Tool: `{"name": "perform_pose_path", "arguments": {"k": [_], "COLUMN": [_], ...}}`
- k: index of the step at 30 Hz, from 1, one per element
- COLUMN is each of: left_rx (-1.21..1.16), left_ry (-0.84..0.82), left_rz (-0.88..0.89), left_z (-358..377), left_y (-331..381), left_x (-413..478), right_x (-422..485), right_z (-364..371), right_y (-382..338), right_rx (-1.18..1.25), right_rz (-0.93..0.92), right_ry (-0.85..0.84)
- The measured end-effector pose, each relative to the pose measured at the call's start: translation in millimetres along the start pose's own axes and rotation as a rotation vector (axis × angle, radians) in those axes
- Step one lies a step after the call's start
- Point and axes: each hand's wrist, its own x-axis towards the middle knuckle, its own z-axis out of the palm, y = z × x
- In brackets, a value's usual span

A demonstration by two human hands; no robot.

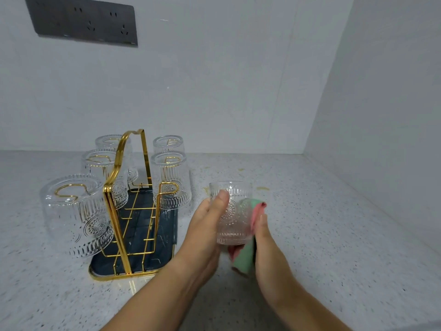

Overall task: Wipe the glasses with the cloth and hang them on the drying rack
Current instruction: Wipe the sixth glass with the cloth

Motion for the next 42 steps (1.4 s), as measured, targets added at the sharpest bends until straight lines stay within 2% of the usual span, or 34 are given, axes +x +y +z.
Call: {"name": "perform_pose_path", "arguments": {"k": [4,8,10,13,20,23,27,31,35,39,42], "left_rx": [0.057,0.076,0.112,0.087,0.103,0.063,0.063,0.111,0.221,0.111,0.085], "left_ry": [-0.085,-0.077,-0.036,0.019,-0.108,-0.035,0.034,0.07,0.057,-0.004,0.009], "left_rz": [0.019,0.035,0.032,0.035,0.044,-0.002,0.084,0.156,0.093,-0.047,0.016], "left_z": [3.7,7.2,2.0,0.4,6.7,10.1,7.2,9.5,7.4,10.2,12.6], "left_y": [-6.2,-3.9,-5.4,-5.7,-7.8,-6.4,-4.9,-0.2,-4.1,-4.2,-4.3], "left_x": [-1.0,-4.9,-1.8,-2.7,-7.6,-5.2,-6.5,-10.3,-5.5,-6.3,-6.6], "right_x": [18.7,27.2,19.4,4.7,25.4,30.2,23.7,15.8,9.4,12.5,19.7], "right_z": [-7.9,-2.1,2.7,3.6,-12.3,-4.6,2.4,0.8,-1.8,-1.4,2.0], "right_y": [-12.5,-5.5,4.0,10.1,-29.9,-28.0,-13.0,-2.1,-2.4,-16.7,-25.6], "right_rx": [-0.156,-0.237,-0.215,-0.135,0.009,0.037,0.058,0.037,0.003,-0.074,-0.105], "right_rz": [-0.01,-0.077,-0.132,-0.113,0.015,0.025,0.027,-0.009,-0.007,-0.025,-0.067], "right_ry": [0.067,0.079,0.075,0.039,0.084,0.135,0.078,0.065,0.073,0.097,0.081]}}
